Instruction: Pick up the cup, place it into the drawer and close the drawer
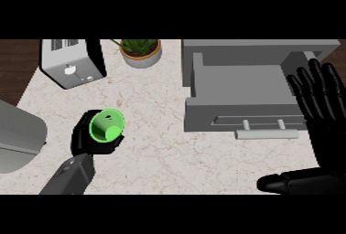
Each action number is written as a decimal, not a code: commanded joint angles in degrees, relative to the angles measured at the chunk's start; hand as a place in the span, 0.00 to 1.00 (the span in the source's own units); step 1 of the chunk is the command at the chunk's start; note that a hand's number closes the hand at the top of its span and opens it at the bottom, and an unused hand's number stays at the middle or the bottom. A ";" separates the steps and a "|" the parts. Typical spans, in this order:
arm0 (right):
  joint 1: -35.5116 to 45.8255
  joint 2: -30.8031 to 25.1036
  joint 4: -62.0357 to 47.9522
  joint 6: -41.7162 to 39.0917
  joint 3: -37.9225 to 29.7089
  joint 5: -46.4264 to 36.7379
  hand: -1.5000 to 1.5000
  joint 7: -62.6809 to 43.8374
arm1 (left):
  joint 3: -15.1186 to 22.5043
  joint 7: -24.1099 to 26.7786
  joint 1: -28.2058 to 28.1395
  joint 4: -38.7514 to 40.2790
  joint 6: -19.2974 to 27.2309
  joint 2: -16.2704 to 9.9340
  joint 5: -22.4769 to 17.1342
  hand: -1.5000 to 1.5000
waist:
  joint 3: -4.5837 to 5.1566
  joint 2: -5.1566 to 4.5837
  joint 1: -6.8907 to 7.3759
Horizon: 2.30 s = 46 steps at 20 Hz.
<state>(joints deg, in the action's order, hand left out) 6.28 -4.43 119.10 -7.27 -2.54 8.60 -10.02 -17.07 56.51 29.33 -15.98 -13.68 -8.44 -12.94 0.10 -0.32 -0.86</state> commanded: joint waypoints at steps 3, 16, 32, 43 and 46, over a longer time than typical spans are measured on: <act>-0.51 0.17 -0.69 -0.54 -0.11 0.49 0.00 1.16 | 0.31 10.32 -1.85 -2.56 1.48 1.25 1.00 1.00 | -0.04 0.11 0.25; -0.34 -0.94 3.02 1.26 -0.53 -0.59 0.00 -4.10 | 5.33 2.05 -7.95 -20.97 -4.41 1.66 -0.16 1.00 | -0.13 0.64 1.30; 0.57 -0.62 -4.30 -0.58 -1.95 -1.44 0.00 3.46 | 15.94 -36.39 -6.02 -64.52 10.47 8.35 -3.82 1.00 | -0.14 0.43 1.32; -3.54 -0.22 -1.15 -2.01 -1.48 0.02 0.00 3.50 | 18.75 -48.60 10.45 -65.58 23.18 8.03 0.41 1.00 | -0.12 0.34 0.52; -2.23 -2.17 -4.41 -3.22 -5.09 2.38 0.00 4.11 | 19.85 -49.63 13.71 -62.02 24.61 8.43 2.09 1.00 | -0.12 0.28 0.52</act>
<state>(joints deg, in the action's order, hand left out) 3.83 -5.88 118.26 -9.12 -5.79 9.89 -8.21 2.87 9.38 38.22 -80.59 9.40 -0.15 -12.43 -0.01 0.05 -0.33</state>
